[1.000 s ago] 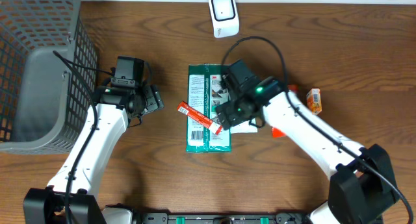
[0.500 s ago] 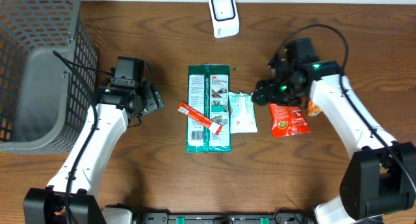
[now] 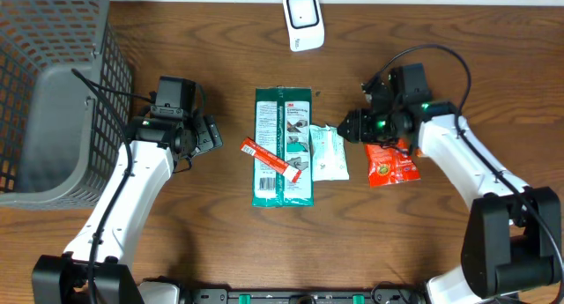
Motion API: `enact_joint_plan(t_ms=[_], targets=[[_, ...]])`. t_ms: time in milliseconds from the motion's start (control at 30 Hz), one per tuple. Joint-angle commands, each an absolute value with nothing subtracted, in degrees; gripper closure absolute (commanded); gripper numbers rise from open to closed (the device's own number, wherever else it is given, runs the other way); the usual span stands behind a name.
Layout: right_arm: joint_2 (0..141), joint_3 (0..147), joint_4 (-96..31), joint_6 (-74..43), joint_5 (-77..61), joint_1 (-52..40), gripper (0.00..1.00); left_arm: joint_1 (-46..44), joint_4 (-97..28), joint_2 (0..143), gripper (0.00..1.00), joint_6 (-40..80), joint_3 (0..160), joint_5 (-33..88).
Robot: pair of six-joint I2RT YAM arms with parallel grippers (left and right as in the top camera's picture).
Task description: Scan the item barcode
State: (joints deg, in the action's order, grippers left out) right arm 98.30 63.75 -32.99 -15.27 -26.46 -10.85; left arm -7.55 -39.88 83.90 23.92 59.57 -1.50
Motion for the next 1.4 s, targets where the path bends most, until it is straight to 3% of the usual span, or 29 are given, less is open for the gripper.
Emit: enact_joint_plan(t_ms=[0, 367, 1367], targets=[[97.62, 59.55, -27.92, -18.44, -25.89, -13.34, 0.46, -7.35, -40.03, 84.23, 0.12, 23.64, 60.23, -2.15], [97.62, 54.94, -21.56, -22.72, -12.23, -19.88, 0.43, -7.35, -40.03, 84.23, 0.12, 23.64, 60.23, -2.15], [103.5, 54.83, -18.7, -22.9, -10.98, -21.1, 0.41, -7.35, -40.03, 84.23, 0.11, 23.64, 60.23, -2.15]])
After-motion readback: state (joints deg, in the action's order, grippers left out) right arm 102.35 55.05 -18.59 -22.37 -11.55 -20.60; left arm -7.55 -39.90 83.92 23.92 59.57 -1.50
